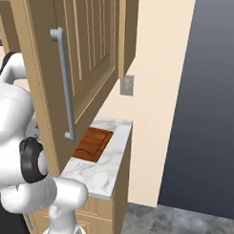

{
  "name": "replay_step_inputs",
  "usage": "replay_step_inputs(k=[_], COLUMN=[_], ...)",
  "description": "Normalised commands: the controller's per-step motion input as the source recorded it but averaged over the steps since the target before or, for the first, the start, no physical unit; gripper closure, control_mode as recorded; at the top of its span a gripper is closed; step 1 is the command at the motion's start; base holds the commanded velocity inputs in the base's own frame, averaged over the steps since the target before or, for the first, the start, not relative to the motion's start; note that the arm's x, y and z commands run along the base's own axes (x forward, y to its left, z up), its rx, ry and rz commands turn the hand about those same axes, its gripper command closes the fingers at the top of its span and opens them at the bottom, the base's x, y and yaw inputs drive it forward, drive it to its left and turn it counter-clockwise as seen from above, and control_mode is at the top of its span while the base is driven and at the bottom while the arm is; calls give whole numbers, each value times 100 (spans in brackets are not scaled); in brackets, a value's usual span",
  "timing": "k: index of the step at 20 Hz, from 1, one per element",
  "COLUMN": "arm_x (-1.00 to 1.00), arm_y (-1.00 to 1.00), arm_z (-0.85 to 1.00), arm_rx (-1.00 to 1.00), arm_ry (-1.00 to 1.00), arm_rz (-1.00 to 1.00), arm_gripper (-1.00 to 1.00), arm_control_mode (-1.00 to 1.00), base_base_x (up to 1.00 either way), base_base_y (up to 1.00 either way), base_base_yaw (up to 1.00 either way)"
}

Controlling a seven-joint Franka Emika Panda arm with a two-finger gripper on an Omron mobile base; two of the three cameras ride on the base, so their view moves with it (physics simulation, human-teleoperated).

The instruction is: Pick the bread, place it on the cutting board, pick the jam, place it on the counter, and close the cabinet.

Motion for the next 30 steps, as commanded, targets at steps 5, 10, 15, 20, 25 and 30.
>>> replay_step_inputs(k=[5,10,15,20,25,30], arm_x=[25,23,19,14,6,0], arm_y=[7,0,0,0,0,0], arm_z=[0,-1,-8,-17,-14,-8], arm_rx=[0,0,0,0,0,0], arm_ry=[0,0,0,0,0,0], arm_rz=[0,0,0,0,0,0], arm_gripper=[-100,-100,-100,-100,-100,100], arm_control_mode=[-100,-100,-100,-100,-100,-100], base_base_x=[0,0,0,0,0,0], base_base_y=[0,0,0,0,0,0], base_base_yaw=[0,0,0,0,0,0])
